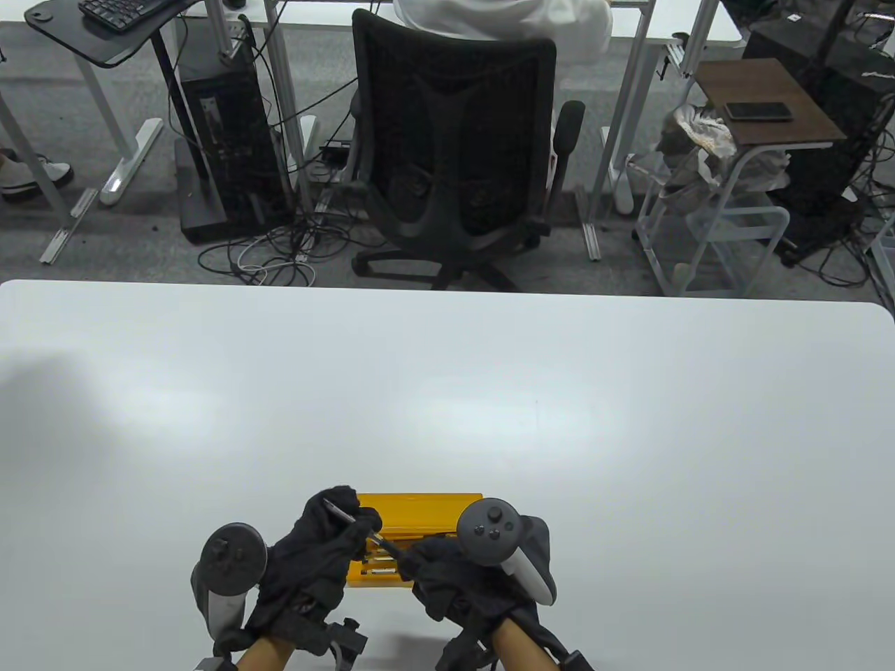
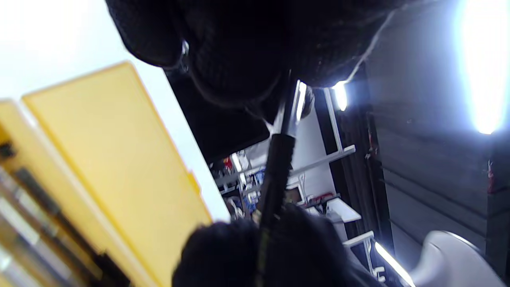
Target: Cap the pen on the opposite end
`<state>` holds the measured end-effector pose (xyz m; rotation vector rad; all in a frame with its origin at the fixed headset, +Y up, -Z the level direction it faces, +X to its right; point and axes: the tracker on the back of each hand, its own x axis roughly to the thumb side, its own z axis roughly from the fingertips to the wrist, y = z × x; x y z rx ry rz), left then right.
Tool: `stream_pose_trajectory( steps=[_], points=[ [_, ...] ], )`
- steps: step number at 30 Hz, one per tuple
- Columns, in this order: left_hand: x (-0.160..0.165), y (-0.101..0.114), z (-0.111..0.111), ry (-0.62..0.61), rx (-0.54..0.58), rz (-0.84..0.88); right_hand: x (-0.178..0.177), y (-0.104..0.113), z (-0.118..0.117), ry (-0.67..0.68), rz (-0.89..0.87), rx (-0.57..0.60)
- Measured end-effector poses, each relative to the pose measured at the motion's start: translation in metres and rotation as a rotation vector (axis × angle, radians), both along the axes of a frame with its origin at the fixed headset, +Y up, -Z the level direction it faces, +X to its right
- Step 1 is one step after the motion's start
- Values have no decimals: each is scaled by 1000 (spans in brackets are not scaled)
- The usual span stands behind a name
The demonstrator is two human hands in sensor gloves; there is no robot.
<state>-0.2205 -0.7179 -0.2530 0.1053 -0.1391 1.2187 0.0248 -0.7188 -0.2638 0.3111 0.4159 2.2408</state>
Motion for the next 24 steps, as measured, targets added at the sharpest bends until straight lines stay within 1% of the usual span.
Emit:
stream_pose_trajectory(
  steps=[1,2,3,6,11,12,13,14,15,17,19,22,24],
  points=[
    [-3,0,-1,20,-5,19,-2,5,2,-11,-6,30],
    [-6,1,0,21,-25,75,-4,10,2,-21,16,83],
    [-7,2,0,30,-17,97,-5,13,2,-16,25,109],
    [-7,5,0,57,2,59,-8,21,3,-31,53,148],
    [-8,7,-1,78,-23,123,-10,32,11,-63,104,277],
    [-19,11,1,152,-4,142,-13,33,13,-65,103,283],
    [-37,12,-2,256,6,188,-7,34,17,-104,216,274],
    [-65,10,-3,336,-10,276,4,33,18,-88,264,304],
    [-88,4,-1,377,-15,361,16,30,17,-135,227,296],
    [-101,-5,5,367,1,298,31,23,6,-204,125,224],
    [-98,-7,5,354,-2,264,38,16,-2,-292,76,190],
    [-87,-4,4,296,8,309,42,9,-1,-313,106,209],
    [-80,-1,5,260,30,261,42,9,-1,-275,113,213]
  ],
)
